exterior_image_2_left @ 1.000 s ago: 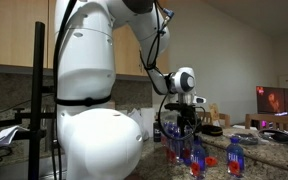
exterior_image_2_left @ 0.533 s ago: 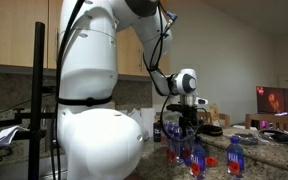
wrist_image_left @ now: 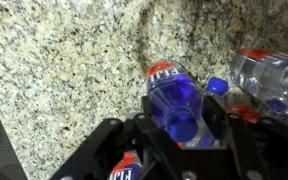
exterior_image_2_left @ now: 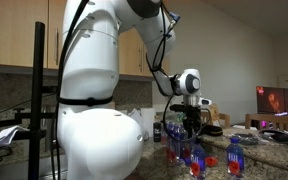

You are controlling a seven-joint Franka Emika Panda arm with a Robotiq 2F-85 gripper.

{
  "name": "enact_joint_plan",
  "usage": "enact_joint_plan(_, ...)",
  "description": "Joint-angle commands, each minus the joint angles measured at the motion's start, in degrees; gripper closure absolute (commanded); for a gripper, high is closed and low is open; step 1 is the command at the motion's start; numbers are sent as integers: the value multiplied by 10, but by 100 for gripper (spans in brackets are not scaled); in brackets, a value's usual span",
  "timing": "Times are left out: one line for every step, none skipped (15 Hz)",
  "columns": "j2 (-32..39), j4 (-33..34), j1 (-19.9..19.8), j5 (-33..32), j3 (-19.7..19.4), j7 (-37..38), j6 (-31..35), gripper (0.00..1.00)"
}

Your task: Move the water bottles to the right

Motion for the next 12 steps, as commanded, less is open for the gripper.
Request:
enact_joint_plan(8, 12, 4, -3, -7, -14, -1, 73)
enact_joint_plan(10, 14, 4, -2, -7, -14, -2, 80)
enact_joint_plan(11, 15, 5, -3, -7, -14, -2, 85)
enact_joint_plan(13, 16, 5, -2, -7, -14, -3, 93)
enact_joint_plan(13, 16, 5, -2, -7, -15, -3, 95)
enact_joint_plan(13, 16, 5, -2, -7, -14, -4, 98)
enact_joint_plan(13, 16, 5, -2, -8, -14, -4, 98)
enact_joint_plan(13, 15, 5, -1, -8, -14, -4, 99)
enact_joint_plan(13, 15, 5, -1, -8, -14, -4, 100)
enact_joint_plan(12, 14, 5, 0, -7, -13, -3, 97)
enact_joint_plan(8, 10, 5, 0, -8, -12, -2, 72)
enact_joint_plan(3, 6, 5, 1, -8, -12, -1, 72)
